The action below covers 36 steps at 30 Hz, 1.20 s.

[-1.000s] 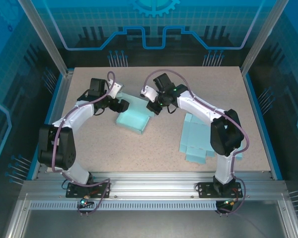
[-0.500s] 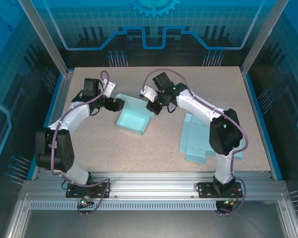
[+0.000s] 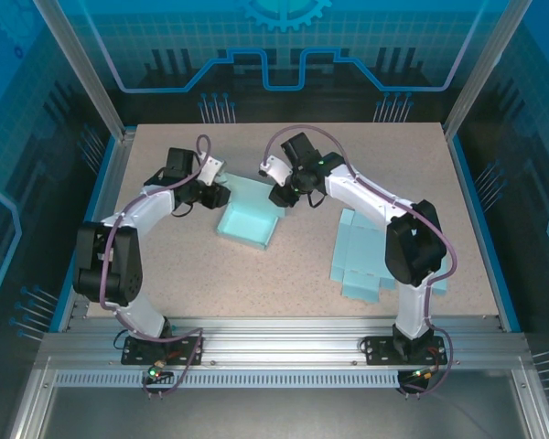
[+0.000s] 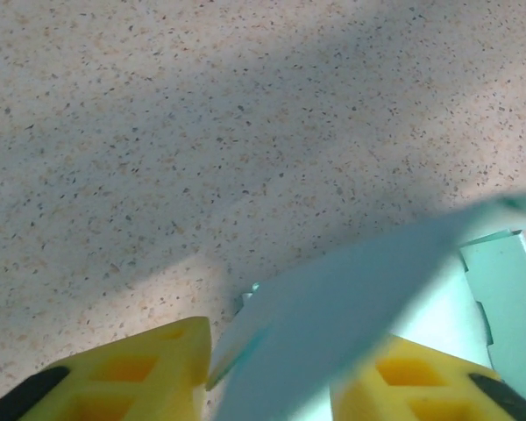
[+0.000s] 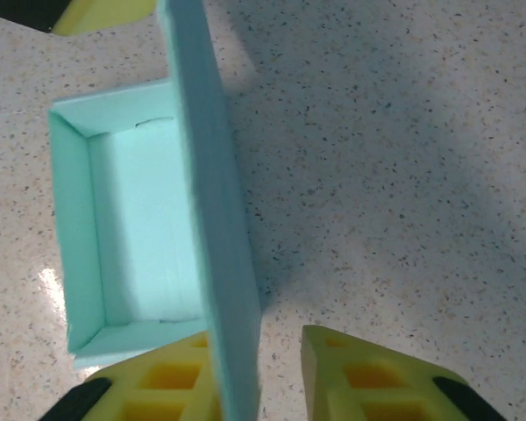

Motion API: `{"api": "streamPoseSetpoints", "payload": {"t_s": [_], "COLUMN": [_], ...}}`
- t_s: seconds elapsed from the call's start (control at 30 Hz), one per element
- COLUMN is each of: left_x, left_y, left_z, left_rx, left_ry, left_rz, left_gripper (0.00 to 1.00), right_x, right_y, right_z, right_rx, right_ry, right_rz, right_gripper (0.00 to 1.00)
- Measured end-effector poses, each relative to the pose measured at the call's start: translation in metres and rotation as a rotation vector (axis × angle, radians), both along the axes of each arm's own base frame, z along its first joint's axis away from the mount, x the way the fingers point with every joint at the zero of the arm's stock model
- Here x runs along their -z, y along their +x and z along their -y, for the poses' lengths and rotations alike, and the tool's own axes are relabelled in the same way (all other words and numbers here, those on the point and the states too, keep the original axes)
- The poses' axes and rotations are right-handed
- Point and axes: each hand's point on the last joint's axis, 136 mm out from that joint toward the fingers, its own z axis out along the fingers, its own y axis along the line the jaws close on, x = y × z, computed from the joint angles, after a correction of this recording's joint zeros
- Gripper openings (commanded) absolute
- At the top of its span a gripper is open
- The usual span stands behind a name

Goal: Fold the paper box

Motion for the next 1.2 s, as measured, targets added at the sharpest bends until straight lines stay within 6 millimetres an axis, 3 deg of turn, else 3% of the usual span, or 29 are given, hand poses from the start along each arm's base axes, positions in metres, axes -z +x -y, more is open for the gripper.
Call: {"api": "streamPoseSetpoints", "payload": {"t_s": [0.2,0.43,0.53,0.73,1.0,1.2], "left_x": [-0.004,-0.006,-0.006,-0.007,-0.012,-0.022], "left_y": [0.003,0.003,-0.001,-0.004,-0.012,-0.011], "left_z": [0.011,0.029,0.037,0.046,0.046,0.056], "left_rx": [-0.005,-0.017,-0.029,-0.079,-0.202,-0.26], "left_ry": [-0.014,-0.021,-0.015,-0.012,-0.067,-0.142], "left_rz": [0.017,0.04,0.045,0.059,0.088,0.122], "left_gripper": [0.23,0.0,0.0,0.0,0.0,0.0], "right_x": [0.006,0.003,0.007,0.018,0.012,0.005], "right_y": [0.002,0.001,0.004,0.005,0.018,0.032], "right_z": [0.015,0.038,0.045,0.055,0.061,0.064], "right_rx": [0.115,0.28,0.345,0.43,0.551,0.622], "right_ry": [-0.028,-0.038,-0.048,-0.063,-0.028,0.02], "right_rz": [-0.004,0.014,0.015,0.008,0.042,0.075], "right_gripper": [0.38,0.41,0.41,0.28,0.28,0.2]}}
